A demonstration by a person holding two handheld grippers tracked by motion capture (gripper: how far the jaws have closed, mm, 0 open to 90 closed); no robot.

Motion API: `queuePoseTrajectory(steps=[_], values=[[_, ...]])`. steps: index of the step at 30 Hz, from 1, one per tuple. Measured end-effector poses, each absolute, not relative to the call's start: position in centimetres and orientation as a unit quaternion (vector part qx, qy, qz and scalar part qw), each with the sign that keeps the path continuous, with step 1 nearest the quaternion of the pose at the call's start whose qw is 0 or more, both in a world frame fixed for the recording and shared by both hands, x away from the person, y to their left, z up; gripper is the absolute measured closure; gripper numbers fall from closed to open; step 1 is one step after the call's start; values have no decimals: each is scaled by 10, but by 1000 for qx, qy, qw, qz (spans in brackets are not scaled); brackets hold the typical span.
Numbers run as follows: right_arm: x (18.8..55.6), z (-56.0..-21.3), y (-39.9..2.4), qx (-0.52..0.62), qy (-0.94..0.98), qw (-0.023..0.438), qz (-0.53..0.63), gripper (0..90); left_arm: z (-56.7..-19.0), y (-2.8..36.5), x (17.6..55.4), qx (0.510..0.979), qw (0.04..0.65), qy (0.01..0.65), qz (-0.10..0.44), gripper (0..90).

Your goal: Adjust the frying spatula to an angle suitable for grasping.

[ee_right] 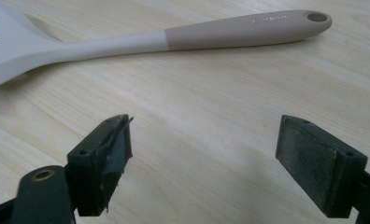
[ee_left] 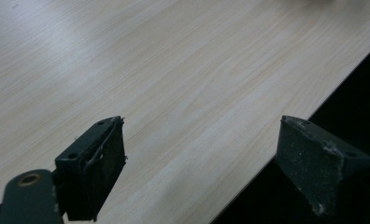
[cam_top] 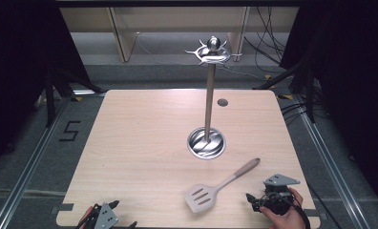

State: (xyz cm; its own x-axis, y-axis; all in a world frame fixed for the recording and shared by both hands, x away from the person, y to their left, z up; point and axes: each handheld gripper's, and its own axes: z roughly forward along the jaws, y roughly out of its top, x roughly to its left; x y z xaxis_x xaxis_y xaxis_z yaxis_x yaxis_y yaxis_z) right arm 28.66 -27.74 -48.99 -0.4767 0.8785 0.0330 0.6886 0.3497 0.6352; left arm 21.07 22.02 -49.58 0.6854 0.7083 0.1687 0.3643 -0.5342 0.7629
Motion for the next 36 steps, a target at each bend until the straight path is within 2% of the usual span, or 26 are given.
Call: queuePoseTrajectory(steps=[5,6,11,12,13,15,25,33,35,36], values=[[287,-488,-274,489,806,150,297,205,-495,220,211,846,360,318,232,151],[289,-486,-271,501,800,133,303,204,-497,220,212,843,363,318,237,150],[297,-483,-268,488,806,135,307,203,-495,221,212,845,358,317,238,151],[297,-479,-267,517,788,95,321,204,-495,222,212,847,357,314,237,150],[301,-480,-269,504,787,92,343,206,-496,221,212,845,360,318,236,151],[301,-475,-267,522,789,69,318,202,-496,221,212,844,362,315,239,151],[320,-476,-261,519,795,55,310,242,-496,221,212,843,362,320,237,151],[332,-478,-249,529,794,53,294,207,-496,220,210,838,365,329,236,150],[334,-478,-248,530,795,53,290,214,-496,220,210,839,365,327,237,151],[337,-478,-248,529,795,45,294,255,-497,219,210,836,370,331,235,151]])
